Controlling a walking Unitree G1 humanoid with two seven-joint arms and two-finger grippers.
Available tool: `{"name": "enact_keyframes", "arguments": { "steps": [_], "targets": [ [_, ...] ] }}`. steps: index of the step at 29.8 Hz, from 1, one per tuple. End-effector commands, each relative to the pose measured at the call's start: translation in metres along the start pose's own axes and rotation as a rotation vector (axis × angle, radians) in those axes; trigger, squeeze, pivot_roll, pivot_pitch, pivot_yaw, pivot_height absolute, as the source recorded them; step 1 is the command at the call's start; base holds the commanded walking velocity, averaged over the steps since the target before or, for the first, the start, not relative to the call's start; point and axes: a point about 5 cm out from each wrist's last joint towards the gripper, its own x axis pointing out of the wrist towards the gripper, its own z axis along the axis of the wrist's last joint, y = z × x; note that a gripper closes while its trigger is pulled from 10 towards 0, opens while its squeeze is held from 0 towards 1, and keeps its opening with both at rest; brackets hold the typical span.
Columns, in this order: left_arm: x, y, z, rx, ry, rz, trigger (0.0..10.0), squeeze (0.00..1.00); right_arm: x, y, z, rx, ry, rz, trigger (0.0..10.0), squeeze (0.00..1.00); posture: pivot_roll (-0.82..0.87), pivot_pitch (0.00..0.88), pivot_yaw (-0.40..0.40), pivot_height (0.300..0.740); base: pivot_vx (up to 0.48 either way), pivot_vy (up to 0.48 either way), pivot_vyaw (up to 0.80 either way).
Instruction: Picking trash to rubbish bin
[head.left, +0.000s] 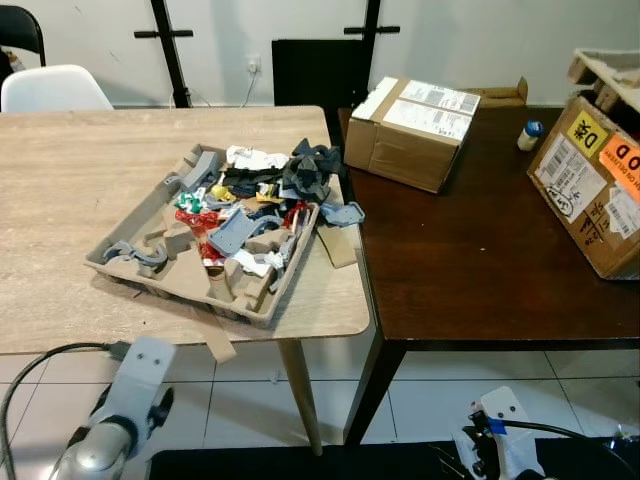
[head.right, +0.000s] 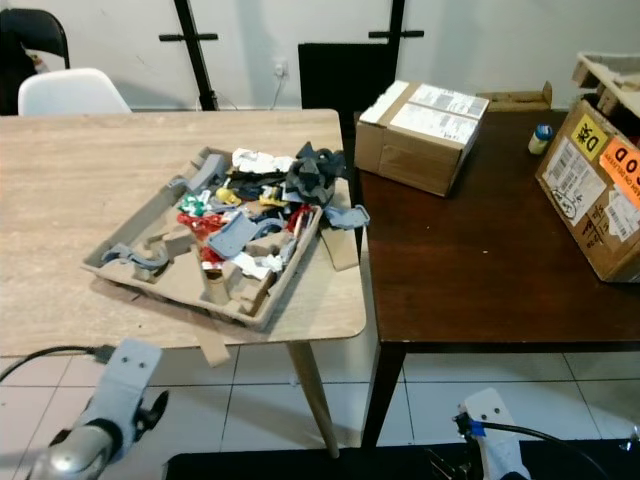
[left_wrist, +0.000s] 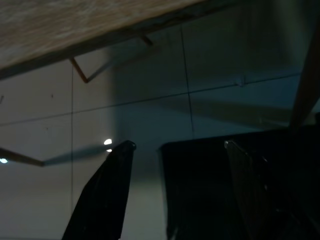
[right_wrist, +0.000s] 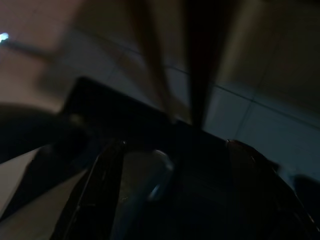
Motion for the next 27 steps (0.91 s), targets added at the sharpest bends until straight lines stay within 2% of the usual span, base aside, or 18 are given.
{"name": "enact_keyframes", "arguments": {
  "steps": [1,2,3,6,7,10,11,13,14,15,16,17,21,25,26,27],
  "targets": [
    [-0.008,0.000,0.000,-0.011,0.022,0.006,10.0,0.00,-0.004,0.009,0.009,0.003,-0.021,0.073,10.0,0.00,0.08,0.135,0.012,0.740,0.000,0.000,0.00],
    [-0.012,-0.001,0.005,0.006,0.015,-0.006,10.0,0.00,-0.012,0.010,0.020,-0.007,-0.043,0.121,10.0,0.00,0.08,0.135,0.013,0.740,0.000,0.000,0.00],
    [-0.012,-0.001,0.005,0.006,0.015,-0.006,10.0,0.00,-0.012,0.010,0.020,-0.007,-0.043,0.121,10.0,0.00,0.08,0.135,0.013,0.740,0.000,0.000,0.00],
    [-0.024,-0.001,0.031,0.037,-0.037,-0.034,10.0,0.00,-0.035,0.012,0.065,0.013,-0.163,0.247,10.0,0.00,0.08,0.135,0.015,0.740,0.000,0.000,0.00],
    [-0.024,-0.001,0.031,0.037,-0.037,-0.034,10.0,0.00,-0.035,0.012,0.065,0.013,-0.163,0.247,10.0,0.00,0.08,0.135,0.015,0.740,0.000,0.000,0.00],
    [-0.037,0.006,0.063,0.043,-0.135,-0.033,10.0,0.00,-0.048,0.010,0.108,0.024,-0.329,0.301,10.0,0.00,0.09,0.131,0.016,0.740,0.000,0.000,0.00],
    [-0.037,0.006,0.063,0.043,-0.135,-0.033,10.0,0.00,-0.048,0.010,0.108,0.024,-0.329,0.301,10.0,0.00,0.09,0.131,0.016,0.740,0.000,0.000,0.00],
    [-0.044,0.014,0.080,0.060,-0.181,0.004,10.0,0.00,-0.053,0.007,0.127,0.014,-0.417,0.296,10.0,0.00,0.09,0.129,0.015,0.740,0.000,0.000,0.00],
    [-0.045,0.024,0.101,0.124,-0.259,0.054,10.0,0.00,-0.051,-0.003,0.147,-0.006,-0.523,0.233,10.0,0.00,0.10,0.126,0.013,0.740,0.000,0.000,0.00],
    [-0.045,0.024,0.101,0.124,-0.259,0.054,10.0,0.00,-0.051,-0.003,0.147,-0.006,-0.523,0.233,10.0,0.00,0.10,0.126,0.013,0.740,0.000,0.000,0.00],
    [-0.044,0.028,0.111,0.158,-0.300,0.074,10.0,0.00,-0.049,-0.009,0.154,-0.017,-0.560,0.188,10.0,0.00,0.10,0.125,0.010,0.740,0.000,0.000,0.00],
    [-0.044,0.028,0.111,0.158,-0.300,0.074,10.0,0.00,-0.049,-0.009,0.154,-0.017,-0.560,0.188,10.0,0.00,0.10,0.125,0.010,0.740,0.000,0.000,0.00],
    [-0.026,0.040,0.154,0.124,-0.513,0.072,10.0,0.00,-0.021,-0.036,0.176,-0.041,-0.616,-0.052,10.0,0.00,0.10,0.118,0.012,0.740,0.000,0.000,0.00],
    [-0.002,0.049,0.184,0.077,-0.589,0.051,10.0,0.00,0.004,-0.049,0.191,-0.002,-0.649,-0.166,10.0,0.00,0.10,0.114,0.012,0.740,0.000,0.000,0.00],
    [0.005,0.050,0.193,0.079,-0.607,0.037,10.0,0.21,0.012,-0.047,0.196,0.004,-0.656,-0.157,10.0,0.00,0.10,0.114,0.012,0.740,0.000,0.000,0.00],
    [0.012,0.049,0.200,0.061,-0.616,0.012,10.0,0.74,0.020,-0.045,0.201,0.002,-0.658,-0.147,10.0,0.00,0.10,0.111,0.014,0.740,0.000,0.000,0.00]
  ]
}}
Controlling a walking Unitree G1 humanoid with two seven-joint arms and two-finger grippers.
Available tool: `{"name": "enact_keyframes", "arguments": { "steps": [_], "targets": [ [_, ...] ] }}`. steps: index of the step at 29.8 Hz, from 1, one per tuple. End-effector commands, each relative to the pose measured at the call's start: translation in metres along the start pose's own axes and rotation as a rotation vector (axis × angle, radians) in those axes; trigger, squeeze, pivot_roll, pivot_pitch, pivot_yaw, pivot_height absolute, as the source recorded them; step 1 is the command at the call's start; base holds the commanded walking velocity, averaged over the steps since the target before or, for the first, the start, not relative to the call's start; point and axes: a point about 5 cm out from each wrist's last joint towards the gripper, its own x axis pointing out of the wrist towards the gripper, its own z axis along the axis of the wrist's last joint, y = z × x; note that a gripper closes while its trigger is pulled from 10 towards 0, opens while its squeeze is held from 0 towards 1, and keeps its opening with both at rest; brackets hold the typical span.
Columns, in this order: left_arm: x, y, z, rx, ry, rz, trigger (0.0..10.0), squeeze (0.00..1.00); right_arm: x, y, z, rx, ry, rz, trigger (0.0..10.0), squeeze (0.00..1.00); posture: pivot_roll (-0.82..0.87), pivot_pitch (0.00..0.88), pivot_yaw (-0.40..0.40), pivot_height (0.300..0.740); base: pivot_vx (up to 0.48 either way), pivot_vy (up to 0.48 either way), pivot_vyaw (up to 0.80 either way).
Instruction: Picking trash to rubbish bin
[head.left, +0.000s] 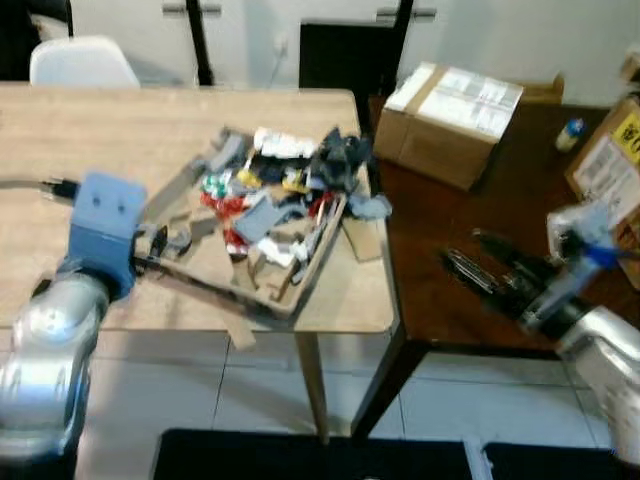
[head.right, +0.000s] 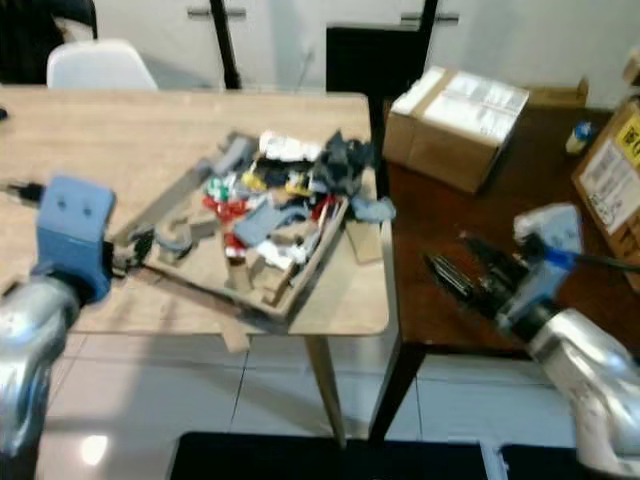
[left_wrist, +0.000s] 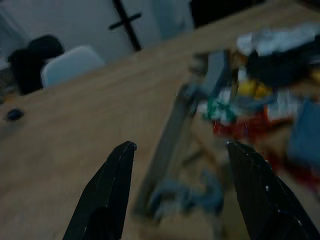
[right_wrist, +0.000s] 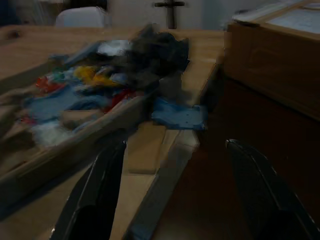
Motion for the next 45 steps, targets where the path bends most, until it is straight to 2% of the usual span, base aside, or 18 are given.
{"name": "enact_keyframes", "arguments": {
  "steps": [1,5,8,9,10,11,18,22,23,24,25,27,29,30,32,35,39,45],
  "targets": [
    [0.014,-0.004,-0.009,-0.057,0.013,-0.049,10.0,1.00,0.011,0.006,-0.008,-0.012,0.021,0.005,10.0,0.00,0.10,0.110,0.015,0.740,0.000,0.000,0.00],
    [0.043,-0.014,-0.006,-0.140,-0.029,-0.190,10.0,1.00,0.041,0.022,-0.009,0.022,0.004,0.052,10.0,0.00,0.10,0.109,0.024,0.740,0.000,0.000,0.00],
    [0.057,-0.020,-0.010,-0.167,-0.046,-0.293,10.0,1.00,0.057,0.033,-0.012,0.011,0.005,0.085,10.0,0.00,0.10,0.115,0.031,0.740,0.000,0.000,0.00],
    [0.057,-0.020,-0.010,-0.167,-0.046,-0.293,10.0,1.00,0.057,0.033,-0.012,0.011,0.005,0.085,10.0,0.00,0.10,0.115,0.031,0.740,0.000,0.000,0.00],
    [0.069,-0.019,-0.014,-0.199,-0.036,-0.324,10.0,1.00,0.066,0.039,-0.013,0.020,-0.003,0.102,10.0,0.00,0.10,0.118,0.036,0.740,0.000,0.000,0.00],
    [0.073,-0.019,-0.015,-0.223,-0.032,-0.331,10.0,1.00,0.069,0.039,-0.013,0.024,-0.006,0.103,10.0,0.00,0.10,0.120,0.037,0.740,0.000,0.000,0.00],
    [0.081,-0.020,-0.020,-0.250,0.020,-0.413,10.0,1.00,0.074,0.043,-0.011,0.035,-0.022,0.108,10.0,0.00,0.09,0.130,0.050,0.740,0.000,0.000,0.00],
    [0.080,-0.023,-0.022,-0.339,0.002,-0.600,10.0,1.00,0.069,0.045,-0.012,0.028,-0.021,0.129,10.0,0.00,0.09,0.135,0.054,0.740,0.000,0.000,0.00],
    [0.080,-0.023,-0.022,-0.339,0.002,-0.600,10.0,1.00,0.069,0.045,-0.012,0.028,-0.021,0.129,10.0,0.00,0.09,0.135,0.054,0.740,0.000,0.000,0.00],
    [0.080,-0.024,-0.023,-0.337,0.002,-0.616,10.0,0.80,0.069,0.045,-0.012,0.026,-0.022,0.129,10.0,0.00,0.09,0.135,0.054,0.740,0.000,0.000,0.00],
    [0.080,-0.024,-0.023,-0.322,0.006,-0.625,10.0,0.00,0.069,0.045,-0.012,0.030,-0.022,0.126,10.0,0.00,0.09,0.135,0.054,0.740,0.000,0.000,0.00],
    [0.082,-0.024,-0.025,-0.317,0.005,-0.642,10.0,0.00,0.068,0.044,-0.013,0.029,-0.023,0.122,10.0,0.00,0.09,0.134,0.046,0.740,0.000,0.000,0.00],
    [0.085,-0.026,-0.035,-0.245,0.054,-0.668,10.0,0.00,0.065,0.045,-0.017,0.043,-0.030,0.105,10.0,0.00,0.09,0.133,0.048,0.740,0.000,0.000,0.00],
    [0.085,-0.026,-0.035,-0.245,0.054,-0.668,10.0,0.00,0.065,0.045,-0.017,0.043,-0.030,0.105,10.0,0.00,0.09,0.133,0.048,0.740,0.000,0.000,0.00],
    [0.087,-0.026,-0.043,-0.177,0.102,-0.638,10.0,0.00,0.063,0.047,-0.018,0.050,-0.031,0.103,10.0,0.00,0.09,0.131,0.051,0.740,0.000,0.000,0.00],
    [0.088,-0.025,-0.048,-0.141,0.130,-0.605,10.0,0.00,0.061,0.049,-0.019,0.057,-0.031,0.101,10.0,0.00,0.08,0.131,0.054,0.740,0.000,0.000,0.00],
    [0.089,-0.029,-0.050,-0.162,0.134,-0.603,10.0,0.00,0.060,0.051,-0.019,0.058,-0.035,0.100,10.0,0.00,0.08,0.133,0.056,0.740,0.000,0.000,0.00],
    [0.093,-0.035,-0.046,-0.233,0.082,-0.597,10.0,0.00,0.059,0.051,-0.014,0.057,-0.051,0.095,10.0,0.00,0.07,0.147,0.058,0.740,0.000,0.000,0.00]
  ]
}}
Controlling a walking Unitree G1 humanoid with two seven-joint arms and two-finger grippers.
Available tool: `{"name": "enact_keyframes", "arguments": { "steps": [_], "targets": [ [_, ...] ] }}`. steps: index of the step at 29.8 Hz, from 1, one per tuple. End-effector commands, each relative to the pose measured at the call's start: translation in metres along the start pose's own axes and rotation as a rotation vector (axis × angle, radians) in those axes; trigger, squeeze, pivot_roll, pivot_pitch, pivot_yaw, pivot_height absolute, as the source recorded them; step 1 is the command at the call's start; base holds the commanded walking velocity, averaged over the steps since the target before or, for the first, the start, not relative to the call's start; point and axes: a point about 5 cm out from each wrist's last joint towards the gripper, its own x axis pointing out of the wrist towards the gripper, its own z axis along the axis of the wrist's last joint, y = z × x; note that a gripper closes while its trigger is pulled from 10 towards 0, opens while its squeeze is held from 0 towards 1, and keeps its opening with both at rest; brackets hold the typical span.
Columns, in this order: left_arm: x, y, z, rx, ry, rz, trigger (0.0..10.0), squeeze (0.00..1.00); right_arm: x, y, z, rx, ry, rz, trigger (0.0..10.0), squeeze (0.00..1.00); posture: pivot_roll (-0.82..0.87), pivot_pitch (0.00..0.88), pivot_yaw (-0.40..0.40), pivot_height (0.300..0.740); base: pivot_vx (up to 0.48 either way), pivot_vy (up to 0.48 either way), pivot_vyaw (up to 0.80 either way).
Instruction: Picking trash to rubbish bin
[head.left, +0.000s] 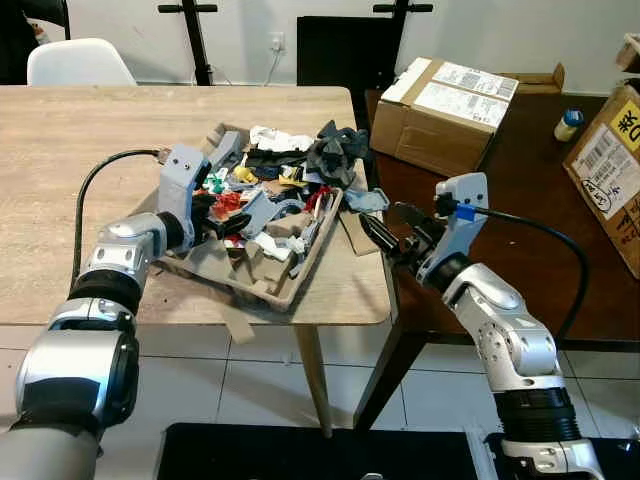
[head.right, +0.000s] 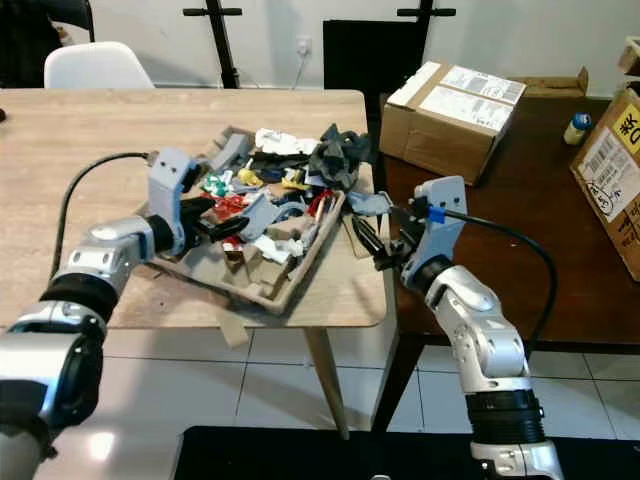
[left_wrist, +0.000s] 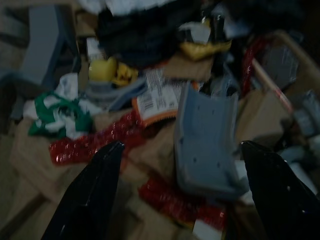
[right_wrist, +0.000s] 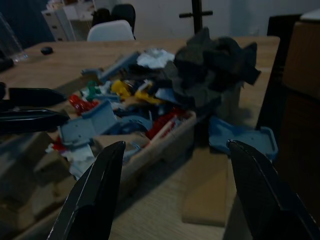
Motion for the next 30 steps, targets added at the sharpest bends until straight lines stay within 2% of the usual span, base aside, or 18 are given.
{"name": "enact_keyframes", "arguments": {
  "steps": [1,5,15,25,26,27,28,30],
  "targets": [
    [0.003,-0.002,0.001,-0.012,-0.020,-0.006,10.0,0.00,-0.003,0.001,0.000,0.008,0.000,-0.005,10.0,0.00,0.07,0.147,0.058,0.740,0.000,0.000,0.00],
    [0.008,-0.006,0.005,-0.037,-0.053,-0.019,10.0,0.00,-0.003,0.001,0.004,0.009,-0.010,-0.011,10.0,0.00,0.07,0.178,0.058,0.740,0.000,0.000,0.00],
    [0.016,-0.010,0.008,0.040,-0.046,0.027,10.0,0.00,-0.006,0.003,0.014,0.007,-0.041,-0.043,10.0,0.00,0.06,0.275,0.072,0.740,0.000,0.000,0.00],
    [0.015,-0.007,0.008,0.083,-0.007,0.065,10.0,0.00,-0.005,0.005,0.021,-0.001,-0.050,-0.042,10.0,0.00,0.06,0.287,0.072,0.740,0.000,0.000,0.00],
    [0.015,-0.006,0.007,0.085,-0.006,0.067,3.8,0.00,-0.005,0.005,0.021,-0.002,-0.049,-0.042,10.0,0.00,0.06,0.288,0.068,0.740,0.000,0.000,0.00],
    [0.015,-0.006,0.007,0.085,-0.006,0.067,3.8,0.00,-0.005,0.005,0.021,-0.002,-0.049,-0.042,10.0,0.00,0.06,0.288,0.068,0.740,0.000,0.000,0.00],
    [0.014,-0.006,0.007,0.085,-0.005,0.068,0.0,0.00,-0.005,0.005,0.021,-0.002,-0.048,-0.042,10.0,0.00,0.06,0.288,0.068,0.740,0.000,0.000,0.00],
    [0.013,-0.005,0.006,0.070,-0.004,0.069,0.0,0.00,-0.005,0.004,0.022,-0.003,-0.046,-0.044,10.0,0.00,0.06,0.288,0.066,0.740,0.000,0.000,0.00]
  ]
}}
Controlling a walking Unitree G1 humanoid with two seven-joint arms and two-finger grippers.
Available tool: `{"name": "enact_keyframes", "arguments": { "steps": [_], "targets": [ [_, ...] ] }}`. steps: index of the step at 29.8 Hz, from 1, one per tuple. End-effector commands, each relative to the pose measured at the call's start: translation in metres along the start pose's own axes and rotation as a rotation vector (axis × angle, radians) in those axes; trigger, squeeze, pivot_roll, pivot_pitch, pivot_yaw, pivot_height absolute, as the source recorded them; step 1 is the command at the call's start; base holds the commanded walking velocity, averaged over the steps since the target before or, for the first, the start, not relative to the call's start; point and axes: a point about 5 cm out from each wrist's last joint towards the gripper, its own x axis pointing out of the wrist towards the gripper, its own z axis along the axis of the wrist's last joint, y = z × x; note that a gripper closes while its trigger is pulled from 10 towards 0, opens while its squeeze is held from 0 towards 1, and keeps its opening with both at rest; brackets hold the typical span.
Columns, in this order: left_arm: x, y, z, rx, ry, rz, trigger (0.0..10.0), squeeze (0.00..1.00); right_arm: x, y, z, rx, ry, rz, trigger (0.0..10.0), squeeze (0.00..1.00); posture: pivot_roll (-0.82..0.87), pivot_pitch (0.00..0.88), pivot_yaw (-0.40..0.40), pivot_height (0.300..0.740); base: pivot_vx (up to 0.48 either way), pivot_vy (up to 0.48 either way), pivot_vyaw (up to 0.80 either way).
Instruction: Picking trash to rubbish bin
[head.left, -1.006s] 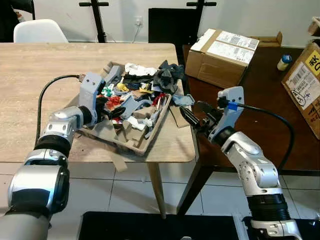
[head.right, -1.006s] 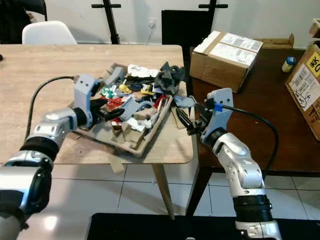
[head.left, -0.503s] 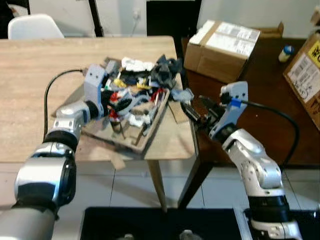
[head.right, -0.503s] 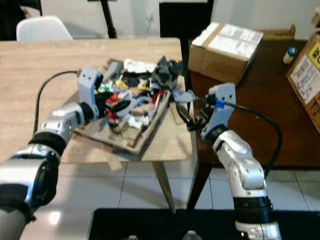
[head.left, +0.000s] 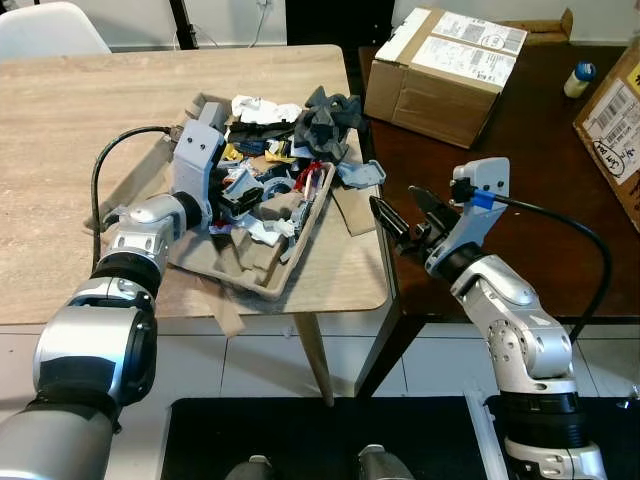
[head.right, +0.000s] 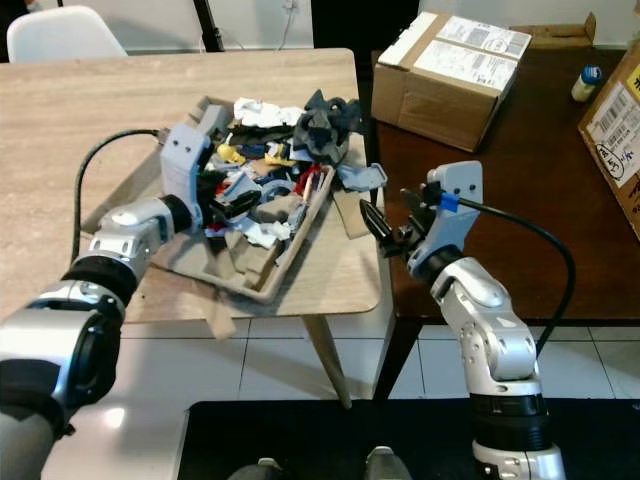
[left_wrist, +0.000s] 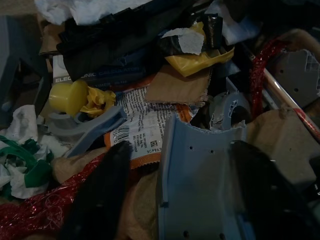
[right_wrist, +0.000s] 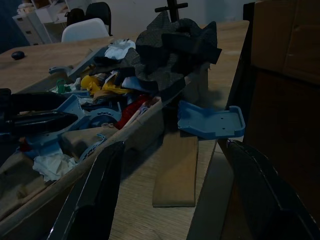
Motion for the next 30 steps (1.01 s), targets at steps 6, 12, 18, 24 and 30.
{"name": "enact_keyframes", "arguments": {
  "steps": [6,12,18,24,30],
  "targets": [
    [-0.007,0.004,-0.014,-0.054,0.048,0.010,0.0,0.00,0.000,0.000,0.002,0.009,0.003,0.006,10.0,0.00,0.06,0.284,0.061,0.740,0.000,0.000,0.00],
    [-0.009,0.010,-0.008,-0.094,-0.003,0.049,0.0,0.00,0.002,-0.001,0.001,0.009,0.004,-0.001,10.0,0.00,0.07,0.278,0.059,0.740,0.000,0.000,0.00],
    [-0.012,0.014,-0.005,-0.134,-0.048,0.063,0.0,0.00,0.002,-0.002,0.000,0.012,0.005,-0.006,10.0,0.00,0.07,0.273,0.056,0.740,0.000,0.000,0.00],
    [-0.015,0.017,0.000,-0.183,-0.114,0.045,0.0,0.00,0.004,-0.001,-0.001,0.016,0.003,-0.007,10.0,0.00,0.07,0.262,0.051,0.740,0.000,0.000,0.00],
    [-0.021,0.030,0.019,-0.267,-0.242,0.073,0.0,0.00,0.006,-0.003,0.002,0.012,-0.010,-0.014,10.0,0.00,0.07,0.244,0.049,0.740,0.000,0.000,0.00]
  ]
}}
